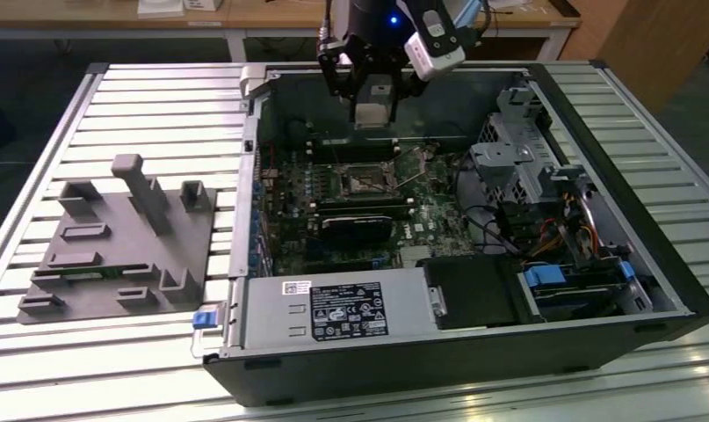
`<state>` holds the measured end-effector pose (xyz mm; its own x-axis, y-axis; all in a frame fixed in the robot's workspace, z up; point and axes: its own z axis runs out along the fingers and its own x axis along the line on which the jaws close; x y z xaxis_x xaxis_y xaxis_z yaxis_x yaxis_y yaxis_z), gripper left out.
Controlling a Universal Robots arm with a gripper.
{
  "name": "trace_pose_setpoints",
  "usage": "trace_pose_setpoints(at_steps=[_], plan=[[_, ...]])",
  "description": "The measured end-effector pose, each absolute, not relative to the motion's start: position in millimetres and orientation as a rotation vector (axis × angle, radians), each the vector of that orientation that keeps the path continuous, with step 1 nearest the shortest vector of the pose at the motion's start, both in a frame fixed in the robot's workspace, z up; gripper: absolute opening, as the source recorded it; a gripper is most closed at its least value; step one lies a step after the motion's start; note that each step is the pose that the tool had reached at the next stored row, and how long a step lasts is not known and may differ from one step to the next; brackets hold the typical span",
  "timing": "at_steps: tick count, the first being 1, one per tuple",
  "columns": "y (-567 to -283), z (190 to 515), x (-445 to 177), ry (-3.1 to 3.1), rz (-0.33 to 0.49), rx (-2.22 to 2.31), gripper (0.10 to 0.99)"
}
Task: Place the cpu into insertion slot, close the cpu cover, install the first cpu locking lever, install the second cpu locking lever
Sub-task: 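Place the cpu into insertion slot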
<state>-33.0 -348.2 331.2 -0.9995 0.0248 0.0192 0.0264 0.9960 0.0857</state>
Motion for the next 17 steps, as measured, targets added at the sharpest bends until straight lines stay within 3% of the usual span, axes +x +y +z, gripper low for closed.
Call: trace_pose_setpoints(at_steps=[17], plan=[[-348.2, 301.6, -33.0, -3.120, -0.134, -0.040, 0.541]])
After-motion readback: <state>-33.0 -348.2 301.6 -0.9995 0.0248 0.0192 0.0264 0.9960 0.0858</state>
